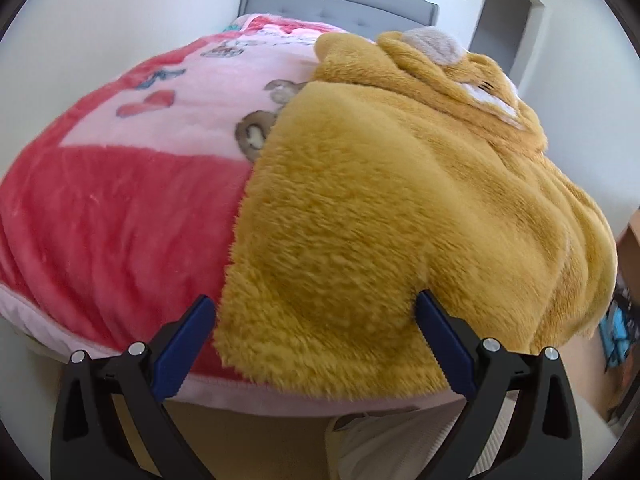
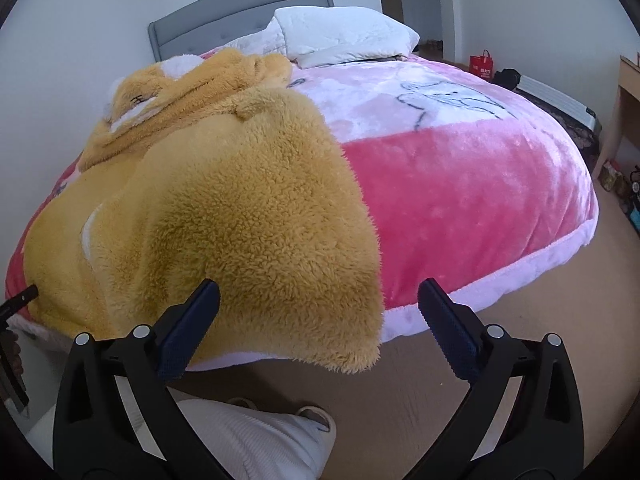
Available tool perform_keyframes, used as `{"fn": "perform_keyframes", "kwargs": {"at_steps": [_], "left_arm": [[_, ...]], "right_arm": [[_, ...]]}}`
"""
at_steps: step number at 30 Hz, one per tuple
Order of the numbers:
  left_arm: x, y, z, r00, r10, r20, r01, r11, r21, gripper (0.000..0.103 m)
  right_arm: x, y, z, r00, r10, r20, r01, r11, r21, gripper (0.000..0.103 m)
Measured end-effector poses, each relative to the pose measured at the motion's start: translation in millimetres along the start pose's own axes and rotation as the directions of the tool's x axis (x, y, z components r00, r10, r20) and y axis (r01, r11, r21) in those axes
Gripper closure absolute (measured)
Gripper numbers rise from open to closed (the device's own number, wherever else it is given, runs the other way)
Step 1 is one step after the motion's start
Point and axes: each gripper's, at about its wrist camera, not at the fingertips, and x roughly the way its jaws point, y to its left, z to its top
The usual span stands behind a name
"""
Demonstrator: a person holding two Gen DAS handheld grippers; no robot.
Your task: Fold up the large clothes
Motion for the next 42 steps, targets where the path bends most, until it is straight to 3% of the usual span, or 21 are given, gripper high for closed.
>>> {"fn": "perform_keyframes", "kwargs": {"at_steps": [7,10,14,15,16,19,22,26,27,31,35,37,42], "left_arm": [[20.0,0.2,-6.7,0.998,-0.035,-0.054,0.036,0.999,0.007,0.005],[20.8,-0.5,-10.1,0.999,-0.021,-0.034,0.022,1.000,0.021,0.005],[24.3,-4.4,-14.8,1.000,0.002,-0.009,-0.001,0.999,0.045,0.005],[23.9,-6.0,-15.0,1.000,0.009,-0.003,-0.009,0.998,0.057,0.005],[23.8,-8.0,-15.4,1.000,0.019,0.005,-0.019,0.997,0.073,0.005],[22.5,-11.5,-15.1,0.999,0.033,0.006,-0.033,0.996,0.084,0.005],[17.7,-14.3,-14.0,1.000,0.021,0.000,-0.021,0.997,0.075,0.022],[0.0,-32.1,-10.3,0.999,0.003,-0.034,0.001,0.995,0.097,0.064],[-5.0,-35.5,-7.7,0.999,-0.005,-0.037,0.009,0.995,0.099,0.066],[-38.2,-48.2,19.9,0.999,-0.033,-0.032,0.036,0.996,0.087,0.072],[-72.5,-60.3,64.0,0.998,-0.054,0.027,0.052,0.996,0.079,0.072],[-89.3,-68.5,94.6,0.996,-0.057,0.073,0.050,0.994,0.094,0.072],[-93.4,-61.9,168.3,0.993,-0.048,0.108,0.047,0.999,0.013,0.072]], "right_arm": [[27.7,-9.5,-20.9,0.996,0.014,-0.084,-0.010,0.999,0.045,0.008],[37.3,-11.4,-31.8,0.996,-0.028,-0.083,0.030,0.999,0.026,0.008],[53.5,-13.9,-41.2,0.993,0.014,-0.115,-0.007,0.998,0.069,0.013],[56.3,-12.7,-42.5,0.993,0.024,-0.116,-0.017,0.998,0.065,0.023],[59.2,-12.2,-43.0,0.991,0.051,-0.125,-0.043,0.997,0.066,0.044],[60.3,-5.6,-42.7,0.982,0.102,-0.157,-0.094,0.994,0.059,0.073],[48.8,1.4,-39.6,0.981,0.112,-0.161,-0.108,0.994,0.035,0.086],[15.6,7.3,-27.2,0.979,0.146,-0.144,-0.147,0.989,0.007,0.089],[5.2,6.6,-23.7,0.980,0.152,-0.129,-0.153,0.988,-0.004,0.089],[-47.1,14.1,11.3,0.975,0.215,-0.052,-0.217,0.975,-0.040,0.089],[-82.2,36.1,63.5,0.976,0.215,0.017,-0.209,0.961,-0.181,0.090],[-91.4,44.5,99.0,0.968,0.244,0.064,-0.224,0.949,-0.223,0.090],[-85.7,51.9,186.9,0.936,0.311,0.163,-0.262,0.928,-0.266,0.090]]}}
